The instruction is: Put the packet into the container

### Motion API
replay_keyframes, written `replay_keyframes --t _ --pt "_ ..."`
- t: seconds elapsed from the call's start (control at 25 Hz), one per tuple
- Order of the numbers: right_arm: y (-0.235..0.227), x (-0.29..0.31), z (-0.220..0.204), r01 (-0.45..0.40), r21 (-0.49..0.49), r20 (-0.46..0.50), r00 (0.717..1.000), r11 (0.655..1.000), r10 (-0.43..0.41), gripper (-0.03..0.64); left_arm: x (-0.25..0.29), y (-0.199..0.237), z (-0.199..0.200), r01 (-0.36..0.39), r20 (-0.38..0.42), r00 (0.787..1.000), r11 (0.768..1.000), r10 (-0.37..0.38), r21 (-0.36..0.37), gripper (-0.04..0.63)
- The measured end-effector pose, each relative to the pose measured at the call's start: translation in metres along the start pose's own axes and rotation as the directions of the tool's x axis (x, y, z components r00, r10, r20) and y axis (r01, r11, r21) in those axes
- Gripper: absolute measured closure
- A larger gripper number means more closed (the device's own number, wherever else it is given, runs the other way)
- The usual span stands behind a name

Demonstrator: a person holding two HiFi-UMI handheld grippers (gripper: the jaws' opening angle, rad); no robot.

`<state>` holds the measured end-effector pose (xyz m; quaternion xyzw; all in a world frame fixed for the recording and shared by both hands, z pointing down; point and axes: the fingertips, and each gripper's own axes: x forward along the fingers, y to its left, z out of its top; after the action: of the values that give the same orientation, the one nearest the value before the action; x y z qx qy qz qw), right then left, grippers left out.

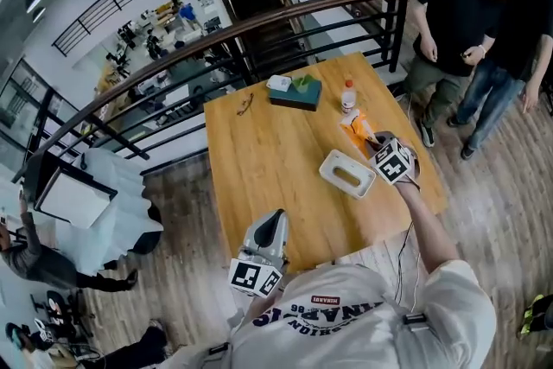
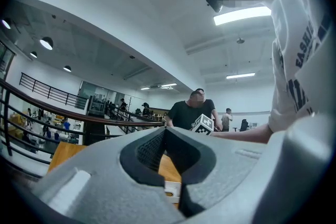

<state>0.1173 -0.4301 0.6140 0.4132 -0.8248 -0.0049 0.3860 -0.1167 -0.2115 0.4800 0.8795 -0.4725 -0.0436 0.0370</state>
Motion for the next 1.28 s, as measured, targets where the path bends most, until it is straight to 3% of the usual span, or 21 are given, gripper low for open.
replay_keyframes --t 0.36,0.76,1.28 --pt "0.046 0.064 -0.043 -0.153 -0.052 -0.137 0.980 0.987 0.145 0.601 -0.011 0.012 -0.005 -0.068 -0.011 0.998 0.998 0.068 -0.009 0.592" --pt "0.097 0.151 -0.118 -0.289 -0.088 -0.324 0.913 0.953 0.247 0.601 -0.017 0.031 -0.008 -0.125 -0.026 0.992 0.992 0.125 -0.011 0.591" --pt "0.139 0.193 -0.165 -0.409 -0.115 -0.386 0.858 0.905 0.339 0.601 -0.019 0.045 -0.008 -0.179 -0.038 0.983 0.984 0.178 -0.009 0.591"
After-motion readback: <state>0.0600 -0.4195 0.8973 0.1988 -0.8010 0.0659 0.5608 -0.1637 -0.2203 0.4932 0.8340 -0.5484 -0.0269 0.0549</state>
